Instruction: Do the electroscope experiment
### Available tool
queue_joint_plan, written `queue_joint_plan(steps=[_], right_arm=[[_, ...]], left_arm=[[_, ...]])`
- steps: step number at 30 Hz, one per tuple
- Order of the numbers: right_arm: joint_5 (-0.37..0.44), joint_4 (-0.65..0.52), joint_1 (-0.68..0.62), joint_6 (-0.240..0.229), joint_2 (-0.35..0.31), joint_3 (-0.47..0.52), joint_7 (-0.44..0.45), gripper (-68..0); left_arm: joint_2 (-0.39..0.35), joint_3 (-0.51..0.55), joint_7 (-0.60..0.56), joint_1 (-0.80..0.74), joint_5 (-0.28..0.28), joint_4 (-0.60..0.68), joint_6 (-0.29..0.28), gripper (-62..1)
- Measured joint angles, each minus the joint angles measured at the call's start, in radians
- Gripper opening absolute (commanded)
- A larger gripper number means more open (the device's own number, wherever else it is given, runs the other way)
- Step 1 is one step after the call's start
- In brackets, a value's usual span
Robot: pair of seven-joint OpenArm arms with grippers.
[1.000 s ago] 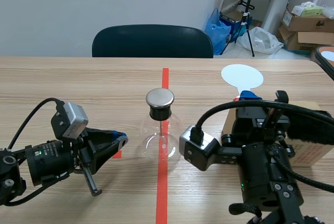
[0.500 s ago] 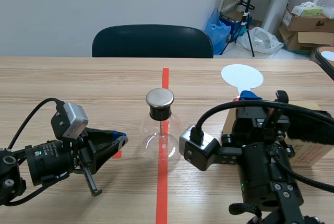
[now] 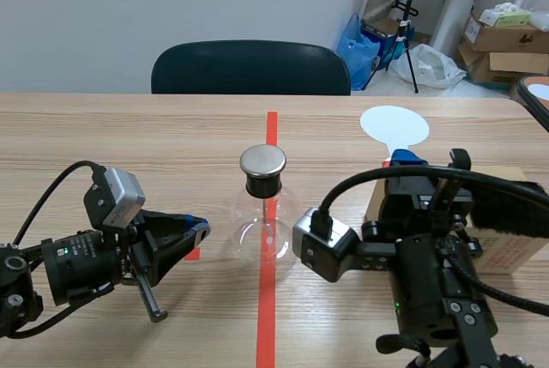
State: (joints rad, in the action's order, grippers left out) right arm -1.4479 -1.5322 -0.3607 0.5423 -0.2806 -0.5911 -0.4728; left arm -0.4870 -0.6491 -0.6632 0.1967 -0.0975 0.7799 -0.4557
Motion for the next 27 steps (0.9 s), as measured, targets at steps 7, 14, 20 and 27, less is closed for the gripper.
queue_joint_plan(steps=[7,14,20,27], right_arm=[[0.000,0.000,0.000,-0.004,0.000,0.000,0.110,-66.0],[-0.003,0.000,0.000,-0.005,0.000,0.000,0.268,-66.0],[-0.004,0.000,0.000,-0.005,0.000,0.000,0.390,-66.0],[-0.007,0.000,0.000,-0.005,0.000,0.000,0.483,-66.0]], left_arm=[[0.000,0.000,0.000,0.000,0.000,0.000,0.000,-57.8],[0.000,0.000,0.000,0.000,0.000,0.001,0.000,-57.8],[0.000,0.000,0.000,0.000,0.000,0.001,0.000,-57.8],[0.000,0.000,0.000,0.000,0.000,0.001,0.000,-57.8]])
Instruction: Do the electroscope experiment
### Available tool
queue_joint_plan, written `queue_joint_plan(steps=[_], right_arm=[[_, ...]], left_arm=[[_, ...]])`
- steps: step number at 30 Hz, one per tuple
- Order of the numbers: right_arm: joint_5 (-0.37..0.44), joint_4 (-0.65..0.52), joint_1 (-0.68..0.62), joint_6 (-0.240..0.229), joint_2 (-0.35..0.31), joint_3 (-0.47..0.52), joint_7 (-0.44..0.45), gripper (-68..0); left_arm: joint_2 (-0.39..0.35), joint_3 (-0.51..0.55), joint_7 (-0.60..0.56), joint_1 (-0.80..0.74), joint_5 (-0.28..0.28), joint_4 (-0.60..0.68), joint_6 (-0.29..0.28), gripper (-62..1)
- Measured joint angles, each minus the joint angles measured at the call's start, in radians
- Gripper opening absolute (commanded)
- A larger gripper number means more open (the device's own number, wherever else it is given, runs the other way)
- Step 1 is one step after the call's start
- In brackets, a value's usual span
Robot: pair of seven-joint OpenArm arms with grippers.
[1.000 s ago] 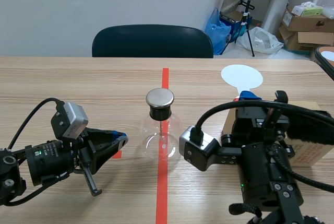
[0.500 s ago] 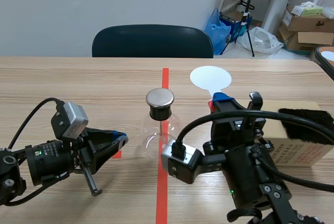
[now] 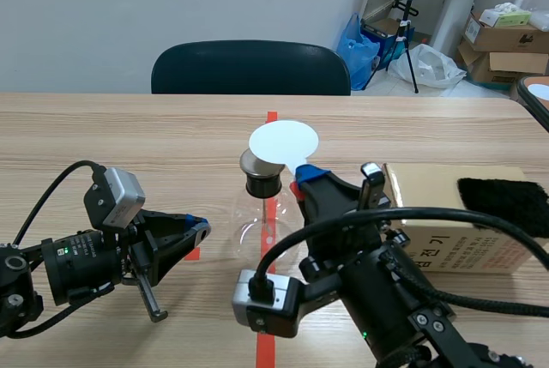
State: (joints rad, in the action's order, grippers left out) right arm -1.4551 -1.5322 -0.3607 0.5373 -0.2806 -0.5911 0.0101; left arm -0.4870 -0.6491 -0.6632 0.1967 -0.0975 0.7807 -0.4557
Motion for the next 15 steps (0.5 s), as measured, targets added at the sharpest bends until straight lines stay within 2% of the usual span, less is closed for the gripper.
queue_joint_plan(steps=[7,15], right_arm=[[0.000,0.000,0.000,0.000,0.000,0.000,0.061,-66.0],[0.000,0.000,0.000,-0.001,0.000,0.000,0.079,-66.0]], left_arm=[[0.000,0.000,0.000,0.000,0.000,0.000,0.000,-57.8],[0.000,0.000,0.000,0.000,0.000,0.000,0.000,-57.8]])
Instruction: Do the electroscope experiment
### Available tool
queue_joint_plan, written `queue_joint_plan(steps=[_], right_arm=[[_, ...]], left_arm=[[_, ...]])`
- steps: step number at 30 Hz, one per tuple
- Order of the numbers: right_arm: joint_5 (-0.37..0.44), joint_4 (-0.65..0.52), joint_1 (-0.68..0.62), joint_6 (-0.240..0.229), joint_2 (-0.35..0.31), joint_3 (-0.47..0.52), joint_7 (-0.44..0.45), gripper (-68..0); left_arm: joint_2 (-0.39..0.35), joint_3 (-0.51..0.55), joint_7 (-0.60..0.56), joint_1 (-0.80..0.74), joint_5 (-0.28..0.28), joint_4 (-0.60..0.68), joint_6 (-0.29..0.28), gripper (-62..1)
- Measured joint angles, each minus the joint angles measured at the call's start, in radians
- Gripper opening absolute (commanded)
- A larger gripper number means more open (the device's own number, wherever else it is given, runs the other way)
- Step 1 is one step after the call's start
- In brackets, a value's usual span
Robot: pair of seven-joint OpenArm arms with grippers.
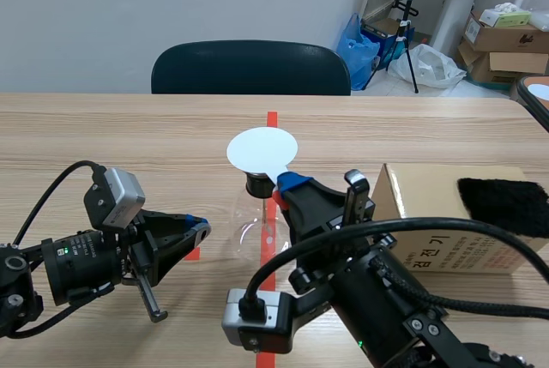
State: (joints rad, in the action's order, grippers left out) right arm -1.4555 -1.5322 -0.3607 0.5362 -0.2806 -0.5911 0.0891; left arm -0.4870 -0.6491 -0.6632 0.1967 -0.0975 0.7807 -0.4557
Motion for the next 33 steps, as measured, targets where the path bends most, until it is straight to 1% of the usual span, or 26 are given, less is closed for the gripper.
queue_joint_plan(steps=[19,21,24,33], right_arm=[[0.000,0.000,0.000,0.000,0.000,0.000,0.000,-66.0],[0.000,0.000,0.000,-0.004,0.000,0.000,0.000,-66.0],[0.000,0.000,0.000,-0.029,0.000,0.000,0.000,-66.0],[0.000,0.000,0.000,-0.027,0.000,0.000,0.000,-66.0]], left_arm=[[0.000,0.000,0.000,0.000,0.000,0.000,0.000,-57.8],[0.000,0.000,0.000,0.000,0.000,0.000,0.000,-57.8],[0.000,0.000,0.000,0.000,0.000,0.000,0.000,-57.8],[0.000,0.000,0.000,0.000,0.000,0.000,0.000,-57.8]])
